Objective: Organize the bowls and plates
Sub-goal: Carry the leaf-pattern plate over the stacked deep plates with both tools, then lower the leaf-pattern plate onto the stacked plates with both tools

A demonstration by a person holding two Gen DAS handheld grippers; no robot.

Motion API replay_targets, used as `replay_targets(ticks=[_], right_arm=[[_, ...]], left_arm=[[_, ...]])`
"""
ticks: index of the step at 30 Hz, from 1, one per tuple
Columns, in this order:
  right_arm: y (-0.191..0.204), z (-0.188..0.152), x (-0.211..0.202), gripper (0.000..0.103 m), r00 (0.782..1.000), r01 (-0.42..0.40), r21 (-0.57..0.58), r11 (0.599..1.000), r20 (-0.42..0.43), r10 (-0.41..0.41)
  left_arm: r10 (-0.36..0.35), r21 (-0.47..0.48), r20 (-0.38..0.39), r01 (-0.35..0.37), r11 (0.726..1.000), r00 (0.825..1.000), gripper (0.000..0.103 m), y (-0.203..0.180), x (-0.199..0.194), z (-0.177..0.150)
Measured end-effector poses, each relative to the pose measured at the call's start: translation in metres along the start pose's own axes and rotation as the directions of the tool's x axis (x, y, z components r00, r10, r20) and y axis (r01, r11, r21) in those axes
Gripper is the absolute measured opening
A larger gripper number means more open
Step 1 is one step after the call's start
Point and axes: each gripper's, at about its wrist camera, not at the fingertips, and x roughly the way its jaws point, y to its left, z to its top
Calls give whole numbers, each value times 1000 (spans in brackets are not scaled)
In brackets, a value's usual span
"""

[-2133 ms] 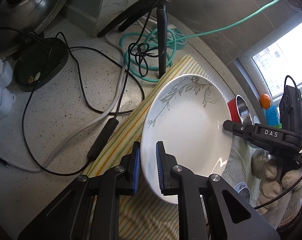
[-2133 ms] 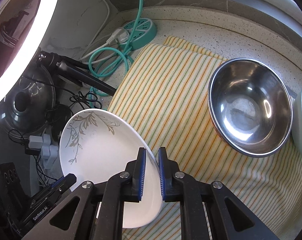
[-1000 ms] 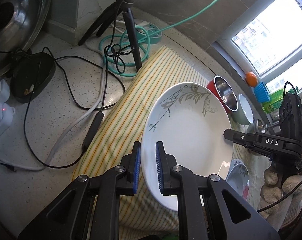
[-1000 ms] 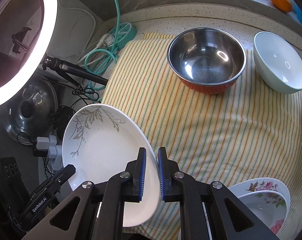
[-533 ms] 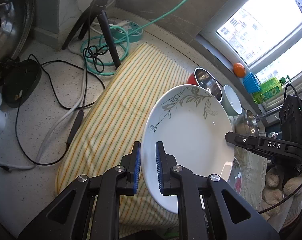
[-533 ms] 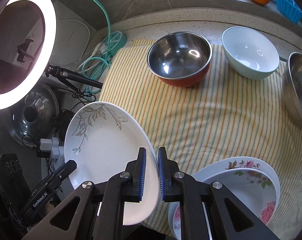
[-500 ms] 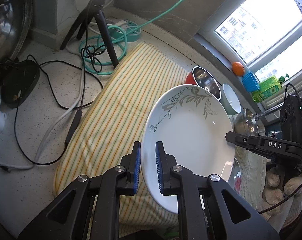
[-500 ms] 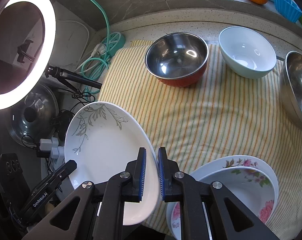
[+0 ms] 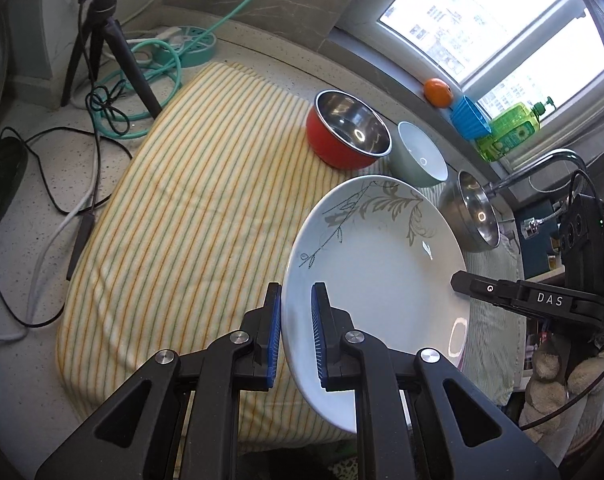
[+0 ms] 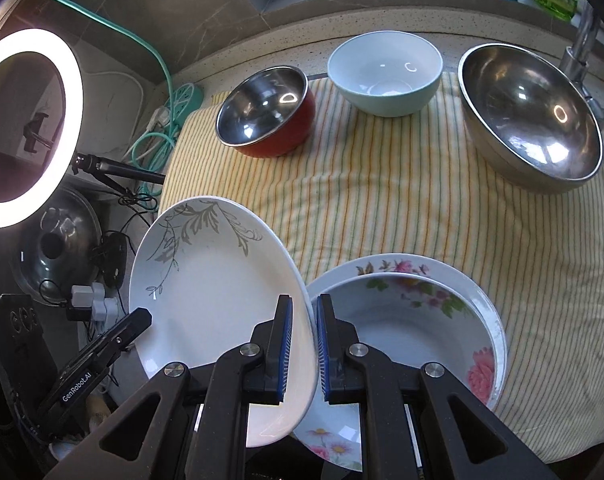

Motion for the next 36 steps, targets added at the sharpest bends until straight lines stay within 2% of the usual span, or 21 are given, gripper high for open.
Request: replay_targets(ticks=[17,36], right_arm=[[-80,-38,-25,11,999,26,152,988,26,-31],[-113,-64,-22,11,998,53,215,975,3,-55]], left_arm=[[-21,146,-105,36,989,994,13,-63,37,-21],[5,233,-163,33,972,987,13,-87,59,-35]])
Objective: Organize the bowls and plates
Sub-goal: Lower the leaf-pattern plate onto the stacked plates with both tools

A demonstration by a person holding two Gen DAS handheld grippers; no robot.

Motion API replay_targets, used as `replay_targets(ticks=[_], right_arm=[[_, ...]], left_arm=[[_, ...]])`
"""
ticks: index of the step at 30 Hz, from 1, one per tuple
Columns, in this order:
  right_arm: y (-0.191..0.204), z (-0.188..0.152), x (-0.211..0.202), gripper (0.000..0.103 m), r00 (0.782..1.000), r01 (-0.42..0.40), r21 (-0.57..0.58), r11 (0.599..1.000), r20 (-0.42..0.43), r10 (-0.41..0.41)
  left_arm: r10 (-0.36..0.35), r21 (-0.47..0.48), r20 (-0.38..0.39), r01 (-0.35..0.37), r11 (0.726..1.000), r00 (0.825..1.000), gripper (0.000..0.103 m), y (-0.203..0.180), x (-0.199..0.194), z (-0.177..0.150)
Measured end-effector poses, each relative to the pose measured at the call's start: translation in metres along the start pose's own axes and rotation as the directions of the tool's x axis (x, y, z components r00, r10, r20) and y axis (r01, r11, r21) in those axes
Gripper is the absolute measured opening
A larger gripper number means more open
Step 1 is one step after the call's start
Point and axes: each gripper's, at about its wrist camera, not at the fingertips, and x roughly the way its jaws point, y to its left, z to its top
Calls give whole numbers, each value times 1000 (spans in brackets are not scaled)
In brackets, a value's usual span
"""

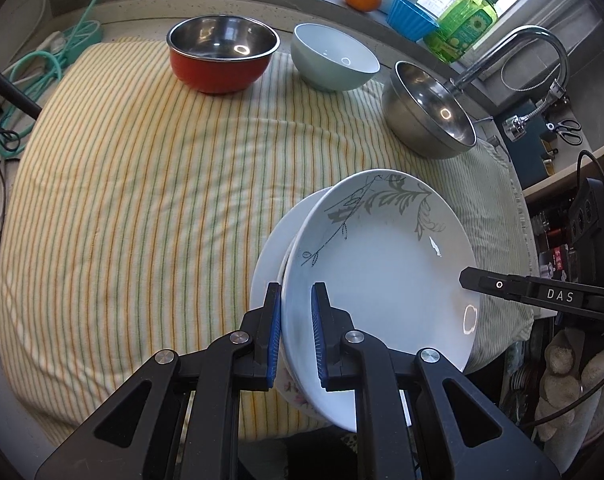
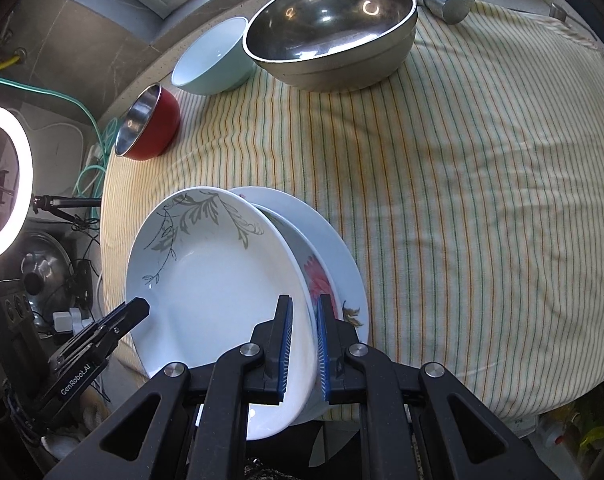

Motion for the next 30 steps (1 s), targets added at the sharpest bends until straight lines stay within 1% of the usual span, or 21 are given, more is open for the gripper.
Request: replay_targets(ticks=[18,30], right_arm=[[2,-4,15,11,999,36,-14,999,-26,-36],[5,-3,16,12,998,56,-36,998,-24,-56]], left_arm=[[23,15,-25,-22,1000,999,13,-2,10,-2],[31,24,-26,-30,999,999,13,-2,10,-2]])
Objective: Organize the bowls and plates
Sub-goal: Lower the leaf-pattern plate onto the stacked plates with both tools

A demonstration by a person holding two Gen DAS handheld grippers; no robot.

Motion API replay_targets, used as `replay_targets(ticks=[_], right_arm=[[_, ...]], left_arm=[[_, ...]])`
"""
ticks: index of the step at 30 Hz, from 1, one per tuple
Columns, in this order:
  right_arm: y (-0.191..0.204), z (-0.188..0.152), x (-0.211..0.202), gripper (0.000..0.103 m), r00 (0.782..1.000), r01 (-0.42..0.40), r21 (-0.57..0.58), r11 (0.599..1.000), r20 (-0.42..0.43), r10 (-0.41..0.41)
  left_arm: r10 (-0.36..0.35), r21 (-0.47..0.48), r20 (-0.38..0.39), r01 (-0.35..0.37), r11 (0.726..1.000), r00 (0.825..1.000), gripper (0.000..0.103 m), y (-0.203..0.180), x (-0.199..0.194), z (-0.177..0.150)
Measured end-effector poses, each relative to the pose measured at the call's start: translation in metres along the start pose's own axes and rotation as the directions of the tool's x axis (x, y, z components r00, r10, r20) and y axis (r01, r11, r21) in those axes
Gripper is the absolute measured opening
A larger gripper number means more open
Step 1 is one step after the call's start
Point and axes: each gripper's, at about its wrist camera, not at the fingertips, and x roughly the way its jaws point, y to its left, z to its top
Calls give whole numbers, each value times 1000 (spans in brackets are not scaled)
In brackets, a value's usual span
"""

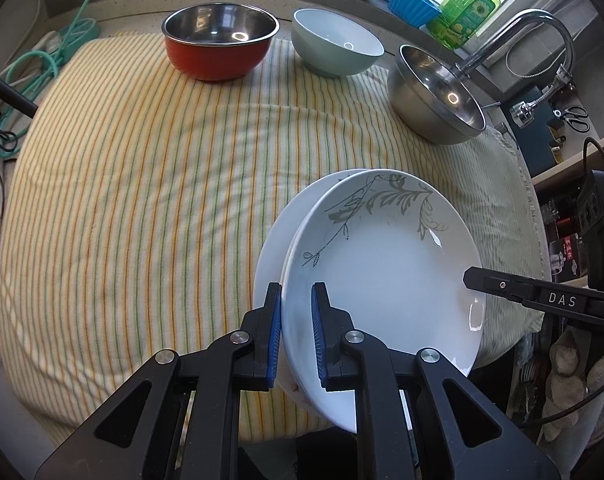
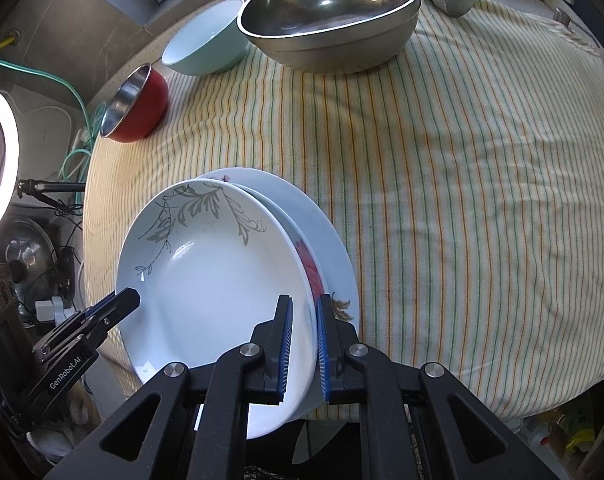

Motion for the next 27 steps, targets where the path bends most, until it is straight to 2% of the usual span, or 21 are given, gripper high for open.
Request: replay_targets(ticks=[27], right_arm=[[7,-4,-2,17,999,46,-36,998,10,-46]], left_arm=[[18,32,20,-18,999,1000,12,-4,-7,1]])
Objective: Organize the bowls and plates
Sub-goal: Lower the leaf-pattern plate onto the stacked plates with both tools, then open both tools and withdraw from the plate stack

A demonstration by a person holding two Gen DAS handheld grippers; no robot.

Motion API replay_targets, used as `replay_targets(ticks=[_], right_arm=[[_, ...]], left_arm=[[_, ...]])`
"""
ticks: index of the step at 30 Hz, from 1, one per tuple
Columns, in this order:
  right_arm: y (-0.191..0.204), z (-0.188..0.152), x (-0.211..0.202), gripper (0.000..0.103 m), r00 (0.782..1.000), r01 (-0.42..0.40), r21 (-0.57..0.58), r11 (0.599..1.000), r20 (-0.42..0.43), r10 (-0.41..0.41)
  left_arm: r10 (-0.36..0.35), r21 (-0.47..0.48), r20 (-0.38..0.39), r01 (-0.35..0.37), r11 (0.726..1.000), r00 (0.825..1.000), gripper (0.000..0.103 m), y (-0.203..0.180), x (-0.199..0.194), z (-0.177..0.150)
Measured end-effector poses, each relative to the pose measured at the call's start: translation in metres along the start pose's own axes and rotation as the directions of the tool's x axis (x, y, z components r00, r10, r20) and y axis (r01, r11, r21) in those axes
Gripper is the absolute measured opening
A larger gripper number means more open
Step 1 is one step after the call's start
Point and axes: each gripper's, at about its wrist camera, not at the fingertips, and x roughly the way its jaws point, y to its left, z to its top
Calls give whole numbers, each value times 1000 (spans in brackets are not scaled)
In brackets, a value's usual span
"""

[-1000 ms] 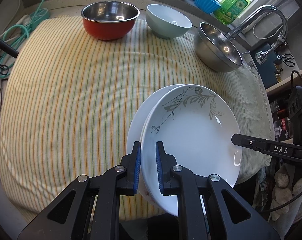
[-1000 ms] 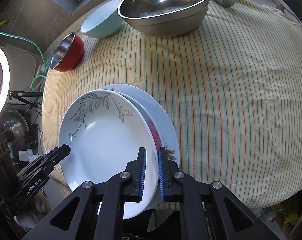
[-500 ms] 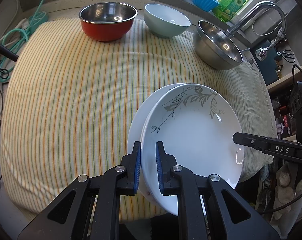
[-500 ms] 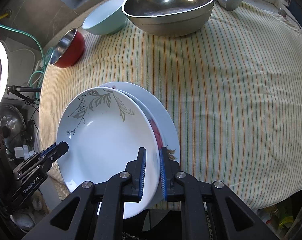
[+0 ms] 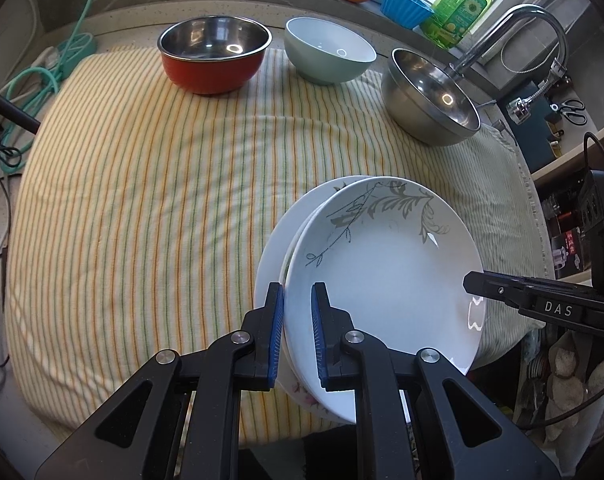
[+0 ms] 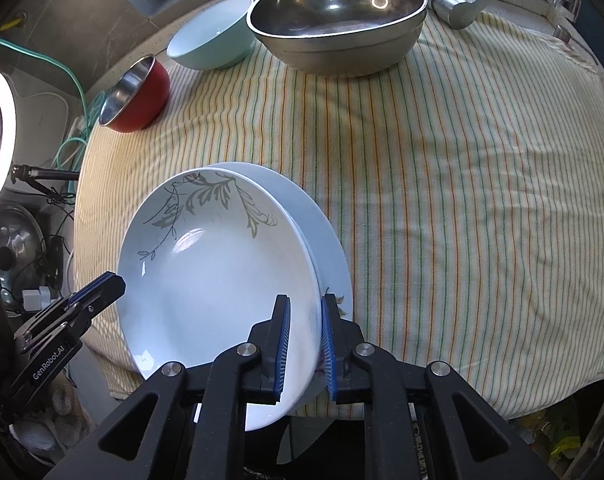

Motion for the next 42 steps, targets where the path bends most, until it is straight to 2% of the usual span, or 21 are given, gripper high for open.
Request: replay_targets(ticks=[8,17,22,28,30,37,42], right_arm=[[-5,-1,-4,18,1000,-18,4,1000,16,18],[-8,-7,-25,19,995,1,-22,1000,103,2],[-17,-8,-35,23,989,-1,-18,1000,150,4],[-32,-6,-45,36,983,-30,-4,1000,183,31],[-32,-6,-49,36,978,-20,-22,1000,208,24],[-38,0,-73,36,946,15,-86,996,324,14],[-53,16,-82,37,938,56,-74,996,346,-27]], left_arm=[[3,0,12,-3,1000,1000,12,1,-4,1],[7,-27,52,-5,1000,999,12,9,-19,5],[8,-35,79,-5,999,997,13,9,-29,6],[3,-59,106,3,998,994,13,5,-36,8],[2,-68,112,6,998,994,17,3,-37,9],[10,-108,131,4,994,991,17,-2,-38,15],[18,-123,148,1,992,989,17,-11,-37,23]])
